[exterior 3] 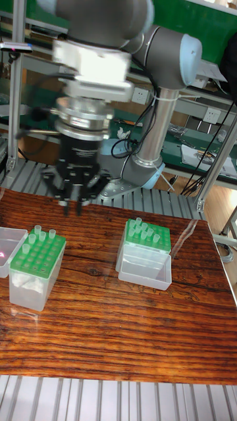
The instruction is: Transfer all large pipette tips from one holder to another
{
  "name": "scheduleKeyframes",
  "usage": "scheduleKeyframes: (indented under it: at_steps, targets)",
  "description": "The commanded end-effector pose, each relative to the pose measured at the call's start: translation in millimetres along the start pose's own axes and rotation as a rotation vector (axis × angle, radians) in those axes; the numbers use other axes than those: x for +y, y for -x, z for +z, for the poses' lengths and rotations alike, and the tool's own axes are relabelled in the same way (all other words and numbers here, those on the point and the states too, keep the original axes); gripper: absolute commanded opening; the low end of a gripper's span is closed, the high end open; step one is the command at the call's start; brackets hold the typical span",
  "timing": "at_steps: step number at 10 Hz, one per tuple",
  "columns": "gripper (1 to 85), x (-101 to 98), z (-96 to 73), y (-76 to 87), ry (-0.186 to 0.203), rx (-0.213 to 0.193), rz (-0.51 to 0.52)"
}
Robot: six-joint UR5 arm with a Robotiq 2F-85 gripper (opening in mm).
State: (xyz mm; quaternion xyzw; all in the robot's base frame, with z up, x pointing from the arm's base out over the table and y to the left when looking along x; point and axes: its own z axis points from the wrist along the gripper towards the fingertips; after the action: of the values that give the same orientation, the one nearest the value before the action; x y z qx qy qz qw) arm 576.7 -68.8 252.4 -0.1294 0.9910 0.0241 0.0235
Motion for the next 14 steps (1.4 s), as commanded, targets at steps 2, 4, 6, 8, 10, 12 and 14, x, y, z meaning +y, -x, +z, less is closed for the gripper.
scheduleKeyframes:
  at_steps: [2, 4, 6, 8, 10, 12, 14]
  targets:
    - [24.3, 48.9, 0.0, -21.2, -0.004, 0.034, 0.027]
    - [24.0, 32.5, -0.6, -20.6, -0.063, 0.037, -0.172]
    - [24.3, 23.3, -1.4, -22.2, -0.094, 0.056, -0.371]
    - [28.7, 37.6, -0.2, -14.9, -0.044, 0.021, -0.471]
    - [30.0, 65.5, 4.7, -13.9, -0.040, 0.015, -0.469]
    - [30.0, 120.9, 14.2, -9.7, -0.014, 0.004, -0.440]
    - [30.0, 169.5, 19.0, -14.6, 0.010, 0.016, -0.436]
